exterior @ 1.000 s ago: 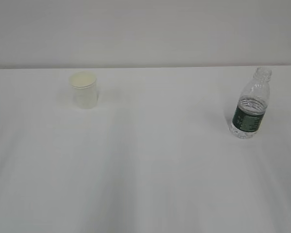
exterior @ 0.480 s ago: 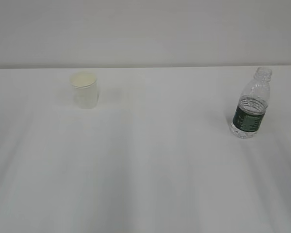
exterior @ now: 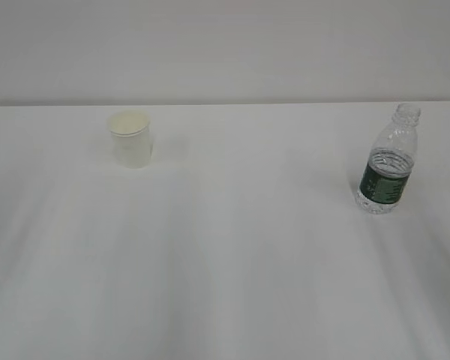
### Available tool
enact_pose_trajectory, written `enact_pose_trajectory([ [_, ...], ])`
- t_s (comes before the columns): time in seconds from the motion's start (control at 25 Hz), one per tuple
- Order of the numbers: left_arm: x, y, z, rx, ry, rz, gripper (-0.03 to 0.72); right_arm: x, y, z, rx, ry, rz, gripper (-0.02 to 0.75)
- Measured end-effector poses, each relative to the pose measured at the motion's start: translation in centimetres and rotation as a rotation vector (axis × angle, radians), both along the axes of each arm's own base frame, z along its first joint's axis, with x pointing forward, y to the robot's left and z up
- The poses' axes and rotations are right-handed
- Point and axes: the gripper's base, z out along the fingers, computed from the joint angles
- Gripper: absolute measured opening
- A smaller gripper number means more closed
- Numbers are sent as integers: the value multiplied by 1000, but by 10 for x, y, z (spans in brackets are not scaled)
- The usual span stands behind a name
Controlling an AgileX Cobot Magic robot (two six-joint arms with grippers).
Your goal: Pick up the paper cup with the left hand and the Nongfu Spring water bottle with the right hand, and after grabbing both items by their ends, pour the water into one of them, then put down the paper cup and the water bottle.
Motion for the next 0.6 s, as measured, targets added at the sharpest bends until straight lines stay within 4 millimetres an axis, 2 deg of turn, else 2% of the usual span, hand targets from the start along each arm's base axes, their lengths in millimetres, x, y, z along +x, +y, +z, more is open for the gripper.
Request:
enact_pose_trajectory([
  [0.16, -10, 3, -18, -7, -51, 29, 471, 3, 1, -30, 56, 4, -5, 587],
  [0.32, -18, 3, -28, -35, -86, 56, 466, 0, 2, -45, 110, -19, -11, 587],
  [0.48, -21, -11, -31, -39, -104, -8, 465, -4, 2, -68, 161, 26, -25, 587],
  [0.6, -28, -26, -41, -35, -96, -84, 456, -19, 2, -94, 184, 70, -32, 587],
])
